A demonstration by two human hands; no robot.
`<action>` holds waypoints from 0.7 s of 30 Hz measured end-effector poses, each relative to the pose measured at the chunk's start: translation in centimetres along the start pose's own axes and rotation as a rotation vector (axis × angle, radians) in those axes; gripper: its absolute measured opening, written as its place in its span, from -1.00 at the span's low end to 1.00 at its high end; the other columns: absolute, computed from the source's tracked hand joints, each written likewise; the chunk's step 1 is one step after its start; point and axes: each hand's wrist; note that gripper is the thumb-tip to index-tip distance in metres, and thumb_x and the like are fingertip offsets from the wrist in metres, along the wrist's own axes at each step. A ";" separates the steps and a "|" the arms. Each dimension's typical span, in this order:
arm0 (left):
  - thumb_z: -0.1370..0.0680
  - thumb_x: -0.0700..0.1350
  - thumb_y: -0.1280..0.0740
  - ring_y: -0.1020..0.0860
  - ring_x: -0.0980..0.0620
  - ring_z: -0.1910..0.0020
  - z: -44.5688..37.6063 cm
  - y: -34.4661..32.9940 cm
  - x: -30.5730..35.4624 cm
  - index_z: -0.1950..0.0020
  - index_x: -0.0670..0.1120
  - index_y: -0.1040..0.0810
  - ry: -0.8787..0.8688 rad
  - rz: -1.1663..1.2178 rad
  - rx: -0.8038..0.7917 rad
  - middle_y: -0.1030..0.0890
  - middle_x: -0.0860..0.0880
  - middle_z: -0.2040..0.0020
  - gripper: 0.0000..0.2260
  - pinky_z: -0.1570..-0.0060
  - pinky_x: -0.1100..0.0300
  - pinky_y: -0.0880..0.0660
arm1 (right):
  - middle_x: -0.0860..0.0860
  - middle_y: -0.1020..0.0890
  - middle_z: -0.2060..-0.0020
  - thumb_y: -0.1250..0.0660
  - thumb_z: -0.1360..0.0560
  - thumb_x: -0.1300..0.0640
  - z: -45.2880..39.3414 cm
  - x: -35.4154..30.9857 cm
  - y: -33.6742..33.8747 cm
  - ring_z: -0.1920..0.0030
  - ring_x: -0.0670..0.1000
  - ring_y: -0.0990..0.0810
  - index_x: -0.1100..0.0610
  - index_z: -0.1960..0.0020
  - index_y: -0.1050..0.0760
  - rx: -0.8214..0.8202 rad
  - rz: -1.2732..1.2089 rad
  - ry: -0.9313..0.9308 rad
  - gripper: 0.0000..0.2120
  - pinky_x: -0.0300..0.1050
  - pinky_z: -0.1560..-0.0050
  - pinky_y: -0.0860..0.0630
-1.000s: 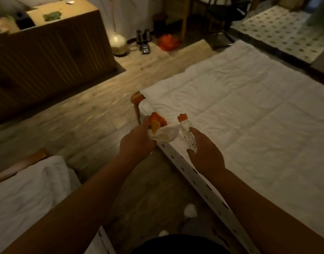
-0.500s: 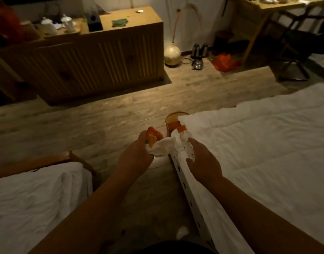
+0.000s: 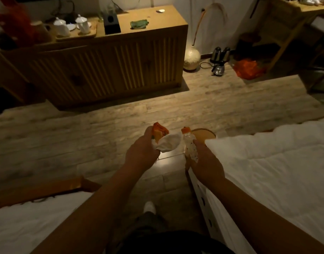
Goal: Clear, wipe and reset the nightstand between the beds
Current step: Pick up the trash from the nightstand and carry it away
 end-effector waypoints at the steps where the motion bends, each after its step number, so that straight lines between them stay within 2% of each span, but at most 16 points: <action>1: -0.44 0.11 -0.44 -0.58 -0.04 0.08 -1.7 0.6 -0.7 -0.51 0.12 -0.08 -0.005 -0.002 -0.007 -0.59 -0.05 -0.13 -0.24 0.17 0.08 -0.51 | 0.00 -0.44 -0.35 -0.28 -0.55 0.05 -1.5 -0.9 -0.5 -0.32 0.05 -0.43 -0.02 -0.47 -0.23 -0.024 -0.037 -0.029 -0.48 -0.06 -0.24 -0.38; 3: -0.43 0.14 -0.44 -0.58 -0.04 0.09 -4.9 1.7 -1.9 -0.49 0.12 -0.09 -0.031 0.001 -0.010 -0.60 -0.06 -0.12 -0.24 0.19 0.11 -0.47 | 0.02 -0.48 -0.30 -0.30 -0.55 0.07 -3.9 -2.7 -1.1 -0.30 0.06 -0.46 0.04 -0.44 -0.29 -0.050 -0.147 -0.077 -0.51 0.01 -0.28 -0.44; 8: -0.40 0.15 -0.47 -0.59 -0.07 0.04 -13.5 3.5 -3.6 -0.49 0.12 -0.10 -0.074 0.012 -0.061 -0.60 -0.07 -0.17 -0.22 0.19 0.16 -0.41 | 0.03 -0.53 -0.26 -0.35 -0.52 0.09 -10.1 -5.4 -2.1 -0.24 0.09 -0.51 0.05 -0.42 -0.31 0.036 -0.315 -0.200 -0.50 0.11 -0.24 -0.49; 13: -0.41 0.12 -0.47 -0.59 -0.04 0.05 -21.9 1.3 -2.1 -0.48 0.11 -0.10 -0.131 0.028 -0.156 -0.60 -0.06 -0.17 -0.23 0.18 0.20 -0.39 | 0.06 -0.48 -0.31 -0.37 -0.51 0.10 -16.1 -4.0 -3.3 -0.30 0.11 -0.46 0.07 -0.44 -0.26 0.086 -0.388 -0.342 -0.45 0.06 -0.32 -0.40; 17: -0.42 0.12 -0.46 -0.55 0.04 0.15 -28.5 -1.9 0.4 -0.44 0.14 -0.12 -0.218 0.019 -0.263 -0.62 -0.04 -0.12 -0.29 0.18 0.17 -0.46 | 0.08 -0.54 -0.23 -0.38 -0.49 0.12 -21.7 -1.8 -4.3 -0.21 0.14 -0.52 0.07 -0.39 -0.30 0.189 -0.438 -0.459 -0.48 -0.06 -0.17 -0.41; 21: -0.44 0.15 -0.43 -0.59 0.00 0.11 -34.2 -5.1 2.5 -0.40 0.11 -0.15 -0.262 -0.006 -0.389 -0.62 -0.04 -0.12 -0.35 0.14 0.06 -0.56 | -0.02 -0.51 -0.24 -0.39 -0.44 0.05 -25.9 1.3 -4.2 -0.19 0.05 -0.53 -0.07 -0.42 -0.21 0.150 -0.471 -0.593 -0.38 0.07 -0.19 -0.50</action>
Point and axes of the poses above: each hand's wrist, its own z-axis away from the middle knuckle, its own y-axis out of the back of the hand, x = y × z
